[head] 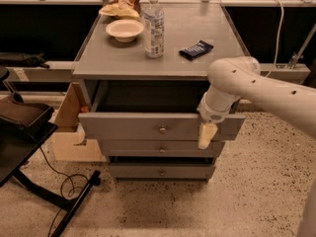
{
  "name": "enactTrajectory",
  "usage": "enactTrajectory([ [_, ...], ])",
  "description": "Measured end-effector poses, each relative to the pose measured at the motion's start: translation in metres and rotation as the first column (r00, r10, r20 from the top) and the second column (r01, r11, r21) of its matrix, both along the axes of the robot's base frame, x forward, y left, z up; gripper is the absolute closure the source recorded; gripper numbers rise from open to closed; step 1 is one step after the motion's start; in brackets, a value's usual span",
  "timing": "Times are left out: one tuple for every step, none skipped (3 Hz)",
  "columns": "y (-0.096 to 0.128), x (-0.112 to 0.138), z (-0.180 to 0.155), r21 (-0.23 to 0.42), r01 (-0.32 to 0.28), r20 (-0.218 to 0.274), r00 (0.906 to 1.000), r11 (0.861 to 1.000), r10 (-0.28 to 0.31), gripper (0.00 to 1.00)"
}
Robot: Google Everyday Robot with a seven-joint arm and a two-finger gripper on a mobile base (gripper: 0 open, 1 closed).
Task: Open top drawer
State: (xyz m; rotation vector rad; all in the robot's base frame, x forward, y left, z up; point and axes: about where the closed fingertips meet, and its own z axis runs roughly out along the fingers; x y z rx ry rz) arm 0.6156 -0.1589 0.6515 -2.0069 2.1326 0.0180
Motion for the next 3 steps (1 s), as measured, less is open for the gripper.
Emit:
enactTrajectory([
  [0.0135, -0.0264, -0.0140, 0.016, -0.013, -0.088, 0.9961, 1.000, 0.014, 0.49],
  [0.0135, -0.0241, -0.0080, 0.016, -0.013, -0.088, 0.9961, 1.000, 0.014, 0.74],
  [0.0135, -0.0229, -0.0053, 0.016, -0.013, -0.088, 0.9961, 1.000, 0.014, 0.96],
])
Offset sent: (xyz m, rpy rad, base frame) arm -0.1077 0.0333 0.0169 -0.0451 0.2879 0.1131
